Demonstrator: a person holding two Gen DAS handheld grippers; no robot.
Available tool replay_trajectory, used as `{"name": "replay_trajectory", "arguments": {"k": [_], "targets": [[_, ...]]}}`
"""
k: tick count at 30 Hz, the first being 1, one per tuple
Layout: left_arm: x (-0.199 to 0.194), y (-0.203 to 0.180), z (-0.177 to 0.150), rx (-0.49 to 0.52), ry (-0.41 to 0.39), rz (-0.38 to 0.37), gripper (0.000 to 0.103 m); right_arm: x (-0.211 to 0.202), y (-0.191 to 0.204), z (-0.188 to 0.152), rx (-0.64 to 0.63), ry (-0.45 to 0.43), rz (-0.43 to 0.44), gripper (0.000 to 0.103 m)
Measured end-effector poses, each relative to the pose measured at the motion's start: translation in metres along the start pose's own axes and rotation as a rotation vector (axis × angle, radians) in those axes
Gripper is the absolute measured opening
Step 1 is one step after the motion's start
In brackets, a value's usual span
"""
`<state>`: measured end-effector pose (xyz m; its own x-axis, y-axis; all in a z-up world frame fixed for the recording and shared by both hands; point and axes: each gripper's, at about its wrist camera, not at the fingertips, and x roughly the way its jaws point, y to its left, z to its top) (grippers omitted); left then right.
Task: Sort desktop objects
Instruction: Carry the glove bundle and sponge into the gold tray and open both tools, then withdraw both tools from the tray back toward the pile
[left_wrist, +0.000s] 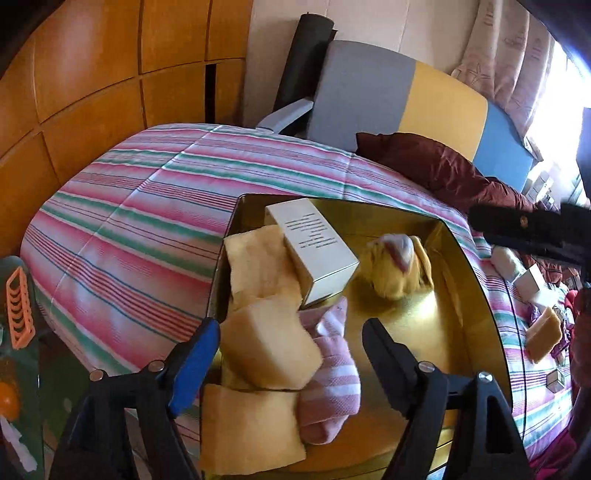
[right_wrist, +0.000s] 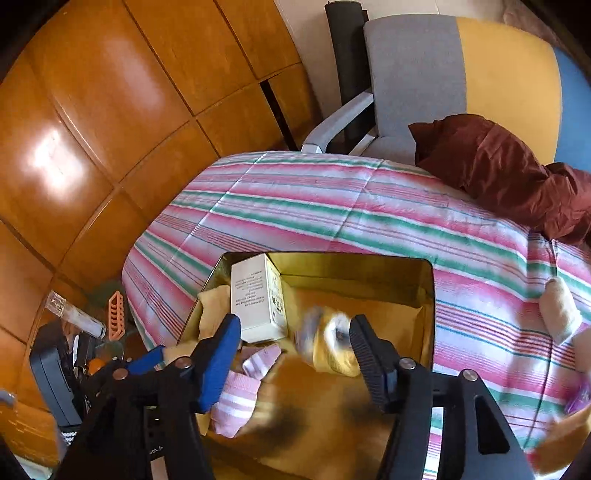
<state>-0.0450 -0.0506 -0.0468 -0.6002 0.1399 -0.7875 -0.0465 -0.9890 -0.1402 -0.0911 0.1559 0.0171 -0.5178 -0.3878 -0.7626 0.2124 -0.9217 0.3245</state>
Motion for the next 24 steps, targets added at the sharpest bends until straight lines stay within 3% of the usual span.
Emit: {"name": "replay_trajectory", "arguments": {"k": [9, 17, 24], "targets": [[-0.015, -0.004, -0.004, 0.016, -0.025, 0.012, 0.082, -0.009, -0.005, -0.038, -0.042, 0.001, -0.079, 0.075], [-0.032, -0.025, -0.004, 0.054, -0.081, 0.031, 0.082, -0.033, -0.005, -0.067, -0.119, -0.074, -0.178, 0.077], [-0.047, -0.038, -0.005, 0.078, -0.14, 0.033, 0.082, -0.056, -0.021, -0.089, -0.102, -0.12, -0.191, 0.077]]}}
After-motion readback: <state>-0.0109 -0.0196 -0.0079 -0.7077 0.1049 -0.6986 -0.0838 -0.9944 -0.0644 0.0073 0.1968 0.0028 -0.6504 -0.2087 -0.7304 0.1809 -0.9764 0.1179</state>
